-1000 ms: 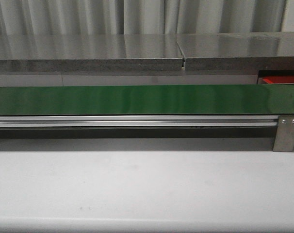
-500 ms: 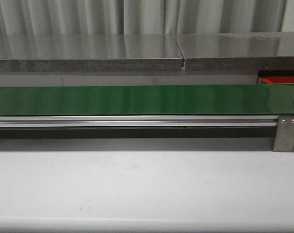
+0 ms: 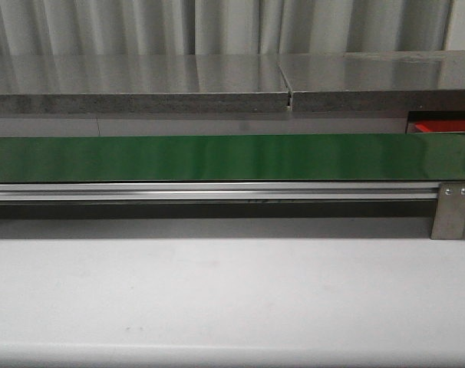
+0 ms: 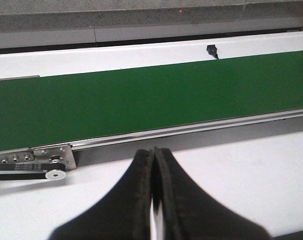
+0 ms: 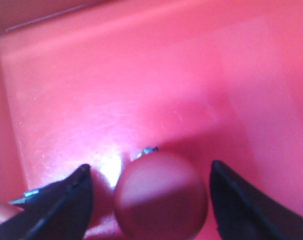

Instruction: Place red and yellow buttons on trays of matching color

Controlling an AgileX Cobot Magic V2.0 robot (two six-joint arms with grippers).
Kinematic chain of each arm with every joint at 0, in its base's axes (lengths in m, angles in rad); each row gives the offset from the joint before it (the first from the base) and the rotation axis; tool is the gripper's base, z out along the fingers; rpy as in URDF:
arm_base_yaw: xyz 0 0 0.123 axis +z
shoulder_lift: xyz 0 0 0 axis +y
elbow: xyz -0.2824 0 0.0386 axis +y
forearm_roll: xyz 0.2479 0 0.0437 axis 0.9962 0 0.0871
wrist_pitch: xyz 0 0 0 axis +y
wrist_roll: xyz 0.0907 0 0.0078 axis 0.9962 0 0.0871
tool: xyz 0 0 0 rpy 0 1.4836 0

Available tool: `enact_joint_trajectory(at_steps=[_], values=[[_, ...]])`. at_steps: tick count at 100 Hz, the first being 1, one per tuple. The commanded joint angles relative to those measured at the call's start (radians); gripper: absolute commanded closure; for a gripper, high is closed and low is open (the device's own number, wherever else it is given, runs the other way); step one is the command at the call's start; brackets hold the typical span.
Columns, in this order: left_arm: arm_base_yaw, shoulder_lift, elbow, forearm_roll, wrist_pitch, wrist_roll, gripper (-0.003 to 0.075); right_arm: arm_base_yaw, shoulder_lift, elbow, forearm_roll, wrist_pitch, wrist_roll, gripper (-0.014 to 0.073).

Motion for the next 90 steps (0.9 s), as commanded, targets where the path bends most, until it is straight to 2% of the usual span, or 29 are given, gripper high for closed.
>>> enact_joint_trajectory(at_steps=[1, 44, 69, 78, 90], values=[[-0.007, 0.002, -0.029, -0.024, -0.063, -0.011, 0.0741, -0.006, -0.066, -0.036, 0.007, -0.055, 0.000, 0.0053], [-0.007, 0.002, -0.029, -0.024, -0.063, -0.011, 0.0741, -0.006, -0.128, -0.036, 0.007, -0.031, 0.000, 0.0053], [-0.007, 0.002, -0.029, -0.024, -0.063, -0.011, 0.0741, 0.019, -0.205, -0.035, -0.049, 0.041, -0.018, 0.0057], [-0.007, 0.002, -0.029, -0.024, -0.063, -0.011, 0.0741, 0.048, -0.234, -0.035, -0.054, 0.068, -0.075, 0.0144], [-0.007, 0.002, -0.029, -0.024, -0.063, -0.011, 0.0741, 0.096, -0.280, -0.031, -0.059, 0.116, -0.083, 0.0386]])
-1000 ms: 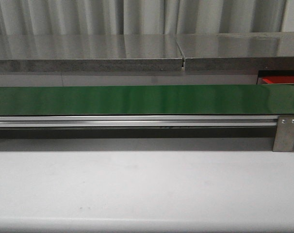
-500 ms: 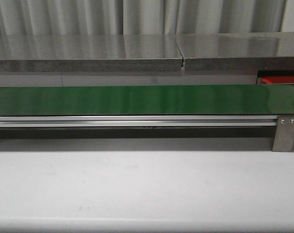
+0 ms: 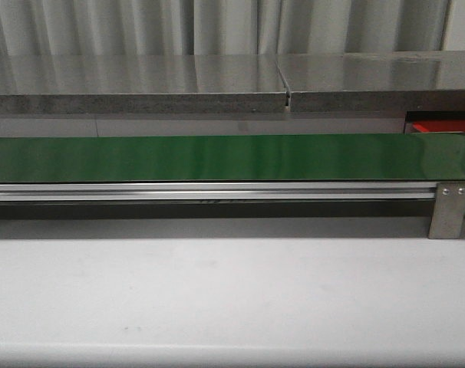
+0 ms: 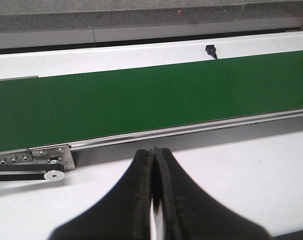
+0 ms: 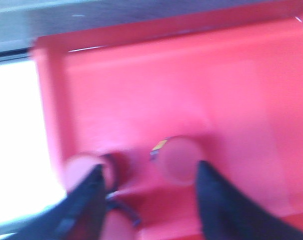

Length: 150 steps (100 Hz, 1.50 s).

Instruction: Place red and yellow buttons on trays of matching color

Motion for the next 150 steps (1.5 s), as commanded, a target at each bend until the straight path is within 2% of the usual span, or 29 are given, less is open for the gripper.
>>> enact_joint_trajectory(at_steps=[1, 10, 14, 27, 39, 107, 150], values=[[-0.007, 0.002, -0.029, -0.024, -0.063, -0.011, 0.0741, 0.035, -0.105, -0.028, -0.009, -0.003, -0.022, 0.0418], [-0.007, 0.002, -0.029, -0.024, -0.064, -0.011, 0.0741, 0.072, -0.135, -0.028, -0.010, 0.029, -0.020, 0.0610], [-0.007, 0.002, -0.029, -0.024, -0.064, -0.011, 0.0741, 0.091, -0.149, -0.028, -0.012, 0.041, -0.018, 0.0669], [-0.007, 0.002, -0.029, -0.024, -0.067, -0.011, 0.0741, 0.145, -0.199, -0.020, -0.040, 0.081, 0.018, 0.0656], [-0.007, 0.002, -0.029, -0.024, -0.067, -0.011, 0.0741, 0.180, -0.286, 0.057, -0.046, 0.067, 0.025, 0.0656], [-0.007, 0.002, -0.029, -0.024, -0.067, -0.011, 0.0741, 0.198, -0.953, 0.812, -0.040, -0.153, 0.025, 0.0656], [-0.007, 0.002, -0.029, -0.024, -0.067, -0.011, 0.0741, 0.198, -1.280, 1.119, -0.046, -0.218, 0.025, 0.0656]])
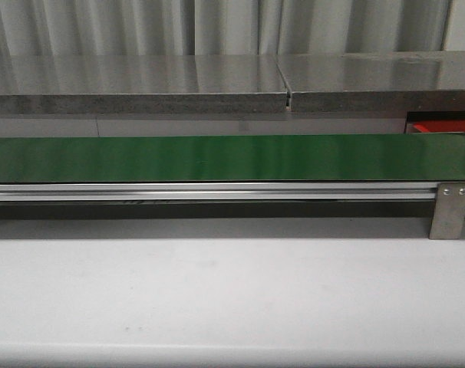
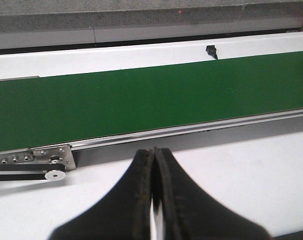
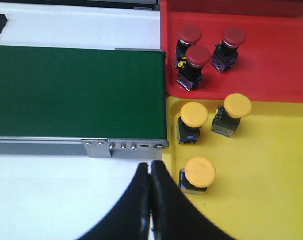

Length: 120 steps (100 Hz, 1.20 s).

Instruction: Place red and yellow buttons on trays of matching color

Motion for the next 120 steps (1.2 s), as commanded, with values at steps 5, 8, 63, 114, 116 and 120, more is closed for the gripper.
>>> enact_joint_trajectory(at_steps=[5, 8, 63, 114, 116, 120], values=[[-0.007, 0.002, -0.029, -0.024, -0.067, -0.011, 0.0741, 0.000, -0.091, 0.039, -0.013, -0.072, 0.000, 0.0656], [-0.007, 0.002, -0.029, -0.024, -0.067, -0.011, 0.0741, 0.000, -0.110, 0.053, -0.013, -0.072, 0.000, 0.0656], [-0.007, 0.002, -0.029, -0.024, -0.067, -0.011, 0.0741, 0.000, -0.239, 0.156, -0.013, -0.068, 0.000, 0.0660], [-0.007, 0.002, -0.029, -0.024, -0.067, -0.011, 0.0741, 0.000, -0.239, 0.156, -0.013, -0.068, 0.000, 0.0660], [-0.007, 0.002, -0.029, -0.024, -0.067, -0.011, 0.0741, 0.000, -0.239, 0.156, -0.013, -0.068, 0.000, 0.0660], [-0.007, 0.002, -0.029, -0.024, -0.067, -0.011, 0.0741, 0.000, -0.239, 0.156, -0.013, -0.068, 0.000, 0.0660]])
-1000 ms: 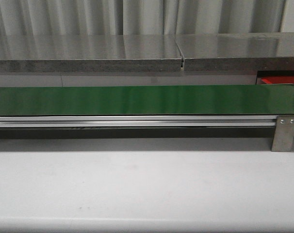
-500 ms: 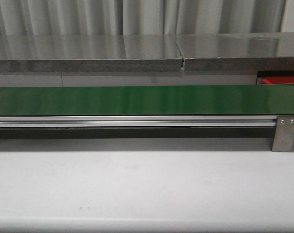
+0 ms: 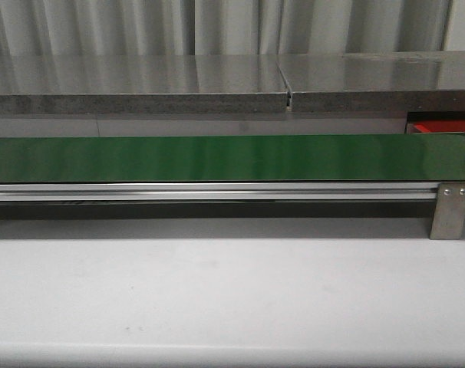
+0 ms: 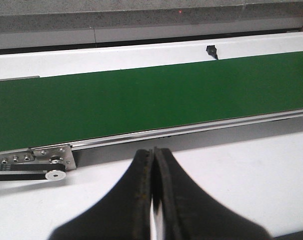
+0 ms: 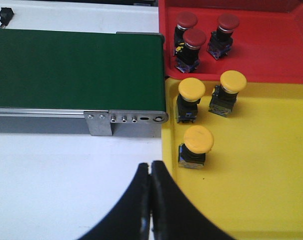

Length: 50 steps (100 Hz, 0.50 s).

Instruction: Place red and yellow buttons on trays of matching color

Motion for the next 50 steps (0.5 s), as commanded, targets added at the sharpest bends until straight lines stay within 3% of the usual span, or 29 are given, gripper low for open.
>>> enact_joint_trajectory(at_steps=[1, 50], values=[[-0.007, 0.002, -0.029, -0.024, -0.067, -0.011, 0.0741, 0.000, -0.003, -0.025, -0.013, -0.068, -0.002, 0.0660], [-0.002, 0.021, -0.027, -0.018, -0.072, -0.011, 0.0741, 0.000, -0.003, -0.025, -0.013, -0.068, -0.002, 0.0660]])
